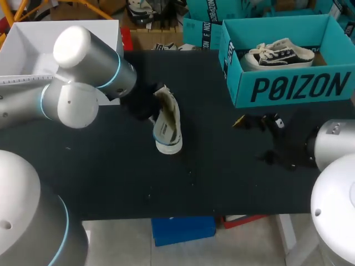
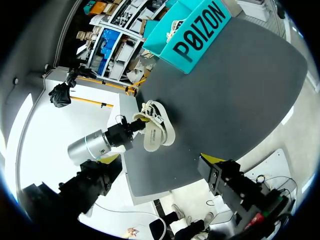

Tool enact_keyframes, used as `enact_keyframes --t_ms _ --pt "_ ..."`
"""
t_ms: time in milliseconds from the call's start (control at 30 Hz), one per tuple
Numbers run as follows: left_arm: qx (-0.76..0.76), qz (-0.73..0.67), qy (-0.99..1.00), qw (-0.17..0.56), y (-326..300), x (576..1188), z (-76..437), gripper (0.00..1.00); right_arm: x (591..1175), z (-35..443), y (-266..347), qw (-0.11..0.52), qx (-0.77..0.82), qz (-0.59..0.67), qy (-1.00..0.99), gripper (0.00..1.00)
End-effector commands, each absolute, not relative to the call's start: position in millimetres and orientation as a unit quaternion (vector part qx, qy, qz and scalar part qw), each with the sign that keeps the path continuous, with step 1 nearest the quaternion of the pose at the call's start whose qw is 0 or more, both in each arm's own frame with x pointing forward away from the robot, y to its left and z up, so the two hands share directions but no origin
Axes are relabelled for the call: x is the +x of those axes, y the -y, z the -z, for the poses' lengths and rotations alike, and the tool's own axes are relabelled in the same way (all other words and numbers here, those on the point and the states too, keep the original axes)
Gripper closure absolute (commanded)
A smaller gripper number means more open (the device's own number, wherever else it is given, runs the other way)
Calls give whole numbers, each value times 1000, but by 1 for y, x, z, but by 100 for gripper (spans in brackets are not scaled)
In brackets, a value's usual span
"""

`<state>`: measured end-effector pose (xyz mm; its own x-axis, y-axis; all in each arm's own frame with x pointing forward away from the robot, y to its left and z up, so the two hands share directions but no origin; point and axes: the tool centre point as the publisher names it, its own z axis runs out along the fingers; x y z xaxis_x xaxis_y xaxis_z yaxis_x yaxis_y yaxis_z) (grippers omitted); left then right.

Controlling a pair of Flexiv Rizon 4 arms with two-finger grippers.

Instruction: Take the shoe out of the shoebox, open the shoe tongue, remove and reinsert the insole, then place the shoe into the shoebox

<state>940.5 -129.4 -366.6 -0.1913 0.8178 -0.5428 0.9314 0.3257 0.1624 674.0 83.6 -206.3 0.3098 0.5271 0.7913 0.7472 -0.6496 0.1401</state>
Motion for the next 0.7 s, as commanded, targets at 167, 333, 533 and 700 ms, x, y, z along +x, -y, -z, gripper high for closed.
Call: enact_keyframes --t_ms 167,333,533,700 --pt "559 84 -774 284 131 946 368 100 669 208 -76 148 -796 429 400 0" --pt "552 90 -785 265 129 945 373 100 669 208 -76 148 -796 429 400 0" --pt "537 137 -792 257 137 937 366 37 669 208 -76 148 -796 429 400 0" --pt "528 175 -793 247 142 925 357 43 669 208 -76 148 -796 429 400 0"
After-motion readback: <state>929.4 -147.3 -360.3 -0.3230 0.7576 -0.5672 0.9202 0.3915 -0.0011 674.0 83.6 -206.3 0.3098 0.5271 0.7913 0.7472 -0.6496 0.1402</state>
